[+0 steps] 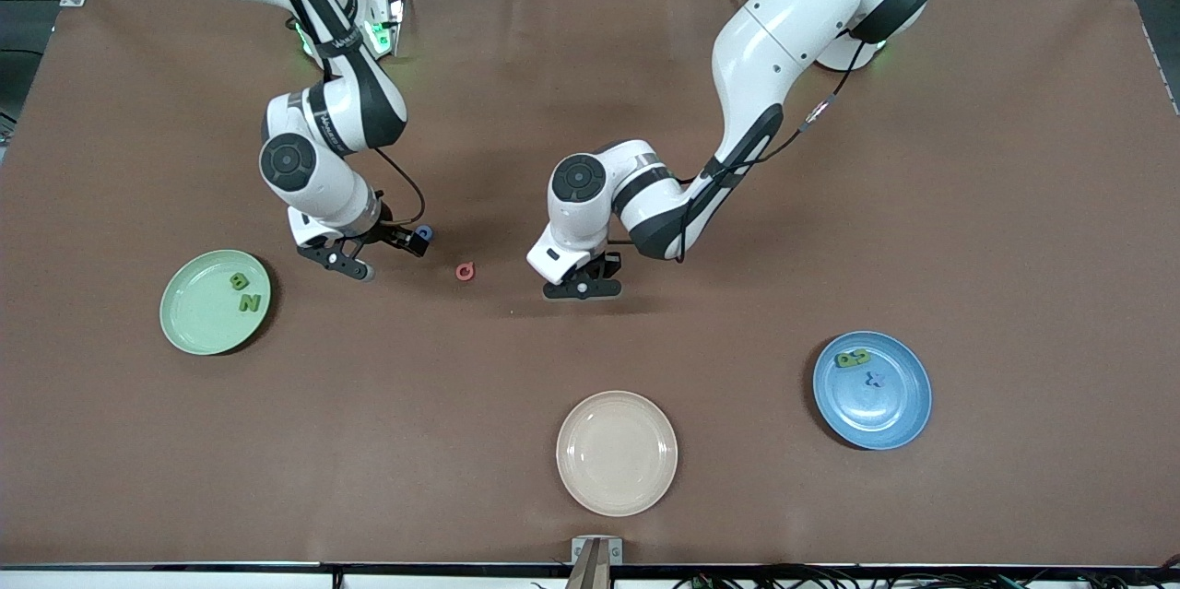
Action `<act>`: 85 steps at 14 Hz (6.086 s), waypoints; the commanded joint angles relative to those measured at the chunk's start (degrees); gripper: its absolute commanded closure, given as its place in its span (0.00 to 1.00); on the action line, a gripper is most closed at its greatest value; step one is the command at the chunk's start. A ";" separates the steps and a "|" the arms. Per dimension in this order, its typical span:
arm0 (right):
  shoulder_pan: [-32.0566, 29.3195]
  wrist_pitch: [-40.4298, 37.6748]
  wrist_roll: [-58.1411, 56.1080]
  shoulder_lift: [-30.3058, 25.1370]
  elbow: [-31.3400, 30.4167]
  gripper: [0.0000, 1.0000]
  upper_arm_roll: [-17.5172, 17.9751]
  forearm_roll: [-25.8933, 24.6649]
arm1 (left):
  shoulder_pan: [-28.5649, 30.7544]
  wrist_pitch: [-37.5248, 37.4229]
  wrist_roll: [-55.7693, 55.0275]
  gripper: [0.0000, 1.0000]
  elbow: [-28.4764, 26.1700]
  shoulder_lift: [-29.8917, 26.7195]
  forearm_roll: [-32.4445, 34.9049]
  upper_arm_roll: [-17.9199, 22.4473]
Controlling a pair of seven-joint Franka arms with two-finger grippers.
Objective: Sort upper and lower case letters into plates
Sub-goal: 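Place the m on the blue plate while the right gripper grasps the C, then place the C on the green plate while the left gripper returns to rest, then reach the right gripper to the pink Q and close on it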
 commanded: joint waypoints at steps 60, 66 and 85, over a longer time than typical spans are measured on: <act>-36.39 -16.64 -60.67 5.66 20.21 0.00 -1.11 -3.31 | 35.18 -45.77 55.02 0.00 -13.88 -59.27 -20.11 12.80; -15.07 -38.68 -23.53 -1.03 26.66 0.00 -1.02 -3.40 | 35.42 -45.94 55.11 0.00 -16.00 -61.30 -23.27 12.82; 8.70 -3.35 5.46 15.32 17.09 0.00 -0.41 1.60 | 35.25 -46.73 55.82 0.00 -16.18 -61.30 -24.77 12.38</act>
